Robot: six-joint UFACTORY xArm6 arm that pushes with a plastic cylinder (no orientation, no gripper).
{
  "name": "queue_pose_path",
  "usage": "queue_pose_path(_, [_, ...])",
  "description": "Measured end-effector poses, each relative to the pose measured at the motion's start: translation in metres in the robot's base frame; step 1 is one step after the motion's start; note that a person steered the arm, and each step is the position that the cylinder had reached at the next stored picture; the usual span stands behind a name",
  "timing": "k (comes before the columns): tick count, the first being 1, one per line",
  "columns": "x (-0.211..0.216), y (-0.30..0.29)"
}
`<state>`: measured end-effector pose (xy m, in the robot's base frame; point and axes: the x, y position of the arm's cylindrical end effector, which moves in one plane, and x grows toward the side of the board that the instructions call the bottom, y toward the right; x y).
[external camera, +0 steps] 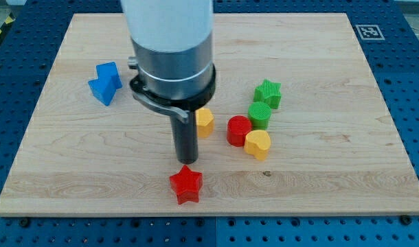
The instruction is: Separate red circle from green circle and the heart
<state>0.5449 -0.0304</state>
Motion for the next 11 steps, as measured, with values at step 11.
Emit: queue_pose_path(11, [-0.067, 0.252])
